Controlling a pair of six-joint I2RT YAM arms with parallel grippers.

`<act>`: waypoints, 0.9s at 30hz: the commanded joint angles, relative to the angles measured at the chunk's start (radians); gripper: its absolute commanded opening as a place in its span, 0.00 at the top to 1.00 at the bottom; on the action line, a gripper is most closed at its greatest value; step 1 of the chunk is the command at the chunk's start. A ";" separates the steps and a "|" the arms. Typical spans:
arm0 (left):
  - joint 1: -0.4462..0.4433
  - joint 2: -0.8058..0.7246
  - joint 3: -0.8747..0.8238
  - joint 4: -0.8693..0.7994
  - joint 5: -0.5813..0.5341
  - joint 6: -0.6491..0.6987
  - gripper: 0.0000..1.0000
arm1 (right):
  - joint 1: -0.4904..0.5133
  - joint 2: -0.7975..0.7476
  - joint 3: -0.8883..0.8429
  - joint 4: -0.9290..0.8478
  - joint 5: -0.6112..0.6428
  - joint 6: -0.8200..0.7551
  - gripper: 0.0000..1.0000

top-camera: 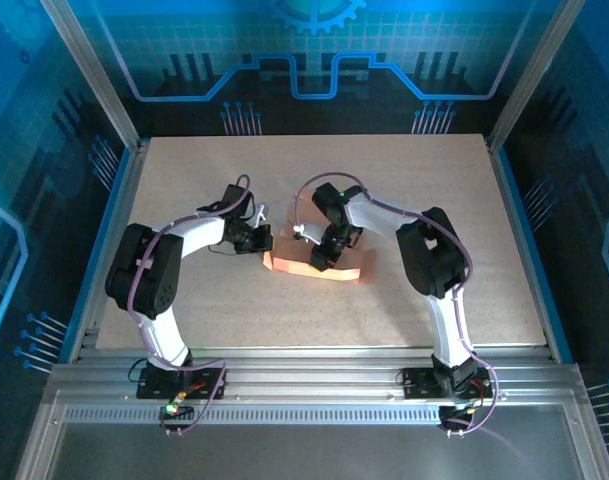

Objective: Fold the paper box

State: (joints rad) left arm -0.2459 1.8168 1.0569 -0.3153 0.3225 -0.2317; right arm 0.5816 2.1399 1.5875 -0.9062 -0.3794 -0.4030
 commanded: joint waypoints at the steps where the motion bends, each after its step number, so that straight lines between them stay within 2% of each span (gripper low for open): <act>1: 0.002 0.013 -0.033 -0.074 0.001 0.035 1.00 | -0.008 0.045 0.037 -0.078 0.081 0.074 0.94; 2: 0.003 0.013 -0.033 -0.076 0.003 0.036 1.00 | -0.006 0.047 0.034 -0.068 0.110 0.081 0.87; 5: 0.003 0.012 -0.031 -0.079 0.001 0.038 1.00 | -0.001 0.020 0.001 -0.019 0.142 0.088 0.78; 7: 0.003 0.009 -0.031 -0.083 0.000 0.041 1.00 | 0.000 -0.015 -0.026 0.028 0.177 0.110 0.77; 9: 0.004 0.005 -0.032 -0.086 -0.003 0.042 1.00 | -0.004 -0.036 -0.034 0.048 0.212 0.124 0.65; 10: 0.003 0.003 -0.033 -0.086 -0.003 0.042 1.00 | -0.006 -0.045 -0.038 0.055 0.234 0.129 0.64; 11: 0.003 0.002 -0.034 -0.087 -0.005 0.043 1.00 | -0.009 -0.054 -0.042 0.063 0.246 0.136 0.63; 13: 0.005 0.003 -0.033 -0.090 -0.006 0.044 1.00 | -0.013 -0.067 -0.050 0.064 0.226 0.133 0.54; 15: 0.006 0.003 -0.032 -0.095 -0.010 0.044 1.00 | -0.013 -0.078 -0.059 0.074 0.211 0.139 0.51; 18: 0.007 0.000 -0.032 -0.096 -0.012 0.046 1.00 | -0.011 -0.071 -0.059 0.084 0.257 0.178 0.51; 22: 0.007 -0.006 -0.035 -0.098 -0.013 0.050 1.00 | 0.017 -0.042 -0.056 0.096 0.451 0.217 0.51; 27: 0.007 -0.006 -0.035 -0.098 -0.010 0.052 1.00 | 0.071 -0.017 -0.077 0.118 0.618 0.208 0.50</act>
State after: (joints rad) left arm -0.2459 1.8168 1.0565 -0.3157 0.3305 -0.2253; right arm 0.6327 2.0892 1.5364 -0.8005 0.0383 -0.2085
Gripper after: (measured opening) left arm 0.046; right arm 0.495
